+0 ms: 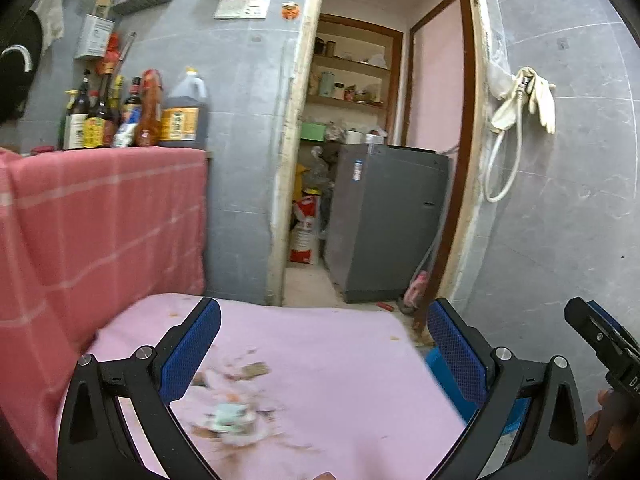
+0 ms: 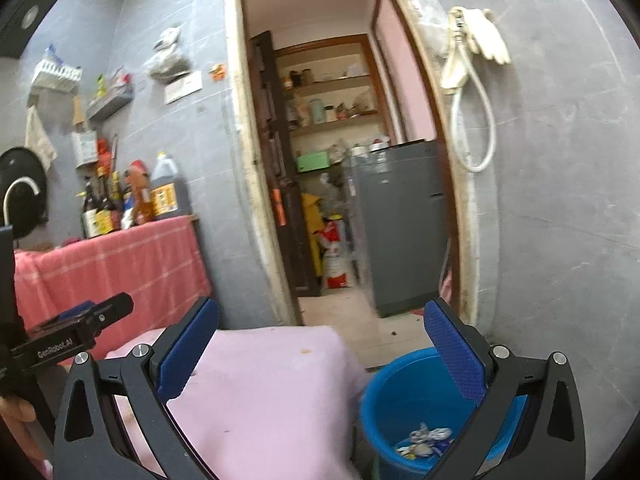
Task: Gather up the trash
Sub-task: 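Move both tools back over the table toward the remaining trash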
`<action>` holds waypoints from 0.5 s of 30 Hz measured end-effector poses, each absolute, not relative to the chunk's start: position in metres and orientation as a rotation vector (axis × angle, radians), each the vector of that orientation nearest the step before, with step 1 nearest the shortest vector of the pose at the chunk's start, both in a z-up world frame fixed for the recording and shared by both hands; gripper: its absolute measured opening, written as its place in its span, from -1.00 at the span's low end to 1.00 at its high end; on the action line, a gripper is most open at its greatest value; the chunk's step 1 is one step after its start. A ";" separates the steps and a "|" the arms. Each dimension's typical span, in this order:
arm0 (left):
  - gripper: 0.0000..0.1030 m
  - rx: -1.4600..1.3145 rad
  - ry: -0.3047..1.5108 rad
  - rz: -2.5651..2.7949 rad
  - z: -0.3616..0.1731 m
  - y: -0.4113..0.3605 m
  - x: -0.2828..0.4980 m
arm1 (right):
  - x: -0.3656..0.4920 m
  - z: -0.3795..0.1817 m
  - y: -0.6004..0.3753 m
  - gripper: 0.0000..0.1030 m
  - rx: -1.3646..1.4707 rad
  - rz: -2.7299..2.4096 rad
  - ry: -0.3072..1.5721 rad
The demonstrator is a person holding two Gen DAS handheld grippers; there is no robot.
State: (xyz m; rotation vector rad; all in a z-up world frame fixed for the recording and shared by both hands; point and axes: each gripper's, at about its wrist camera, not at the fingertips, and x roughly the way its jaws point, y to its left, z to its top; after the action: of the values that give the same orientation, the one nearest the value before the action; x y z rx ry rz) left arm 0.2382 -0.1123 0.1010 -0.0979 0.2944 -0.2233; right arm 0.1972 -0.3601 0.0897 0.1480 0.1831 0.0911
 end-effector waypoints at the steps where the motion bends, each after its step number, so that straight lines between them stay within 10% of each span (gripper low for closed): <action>1: 0.96 -0.096 0.294 -0.213 0.100 -0.106 0.236 | 0.199 0.088 -0.352 1.00 0.147 0.106 0.186; 15: 0.96 -0.182 0.330 -0.040 0.063 -0.002 0.215 | 0.219 0.075 -0.257 1.00 0.084 0.263 0.230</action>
State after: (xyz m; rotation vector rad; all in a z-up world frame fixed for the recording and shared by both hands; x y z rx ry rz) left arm 0.2152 -0.0017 0.0628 -0.1819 0.3295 -0.0396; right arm 0.2186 -0.2568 0.0747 0.0844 0.2299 0.2634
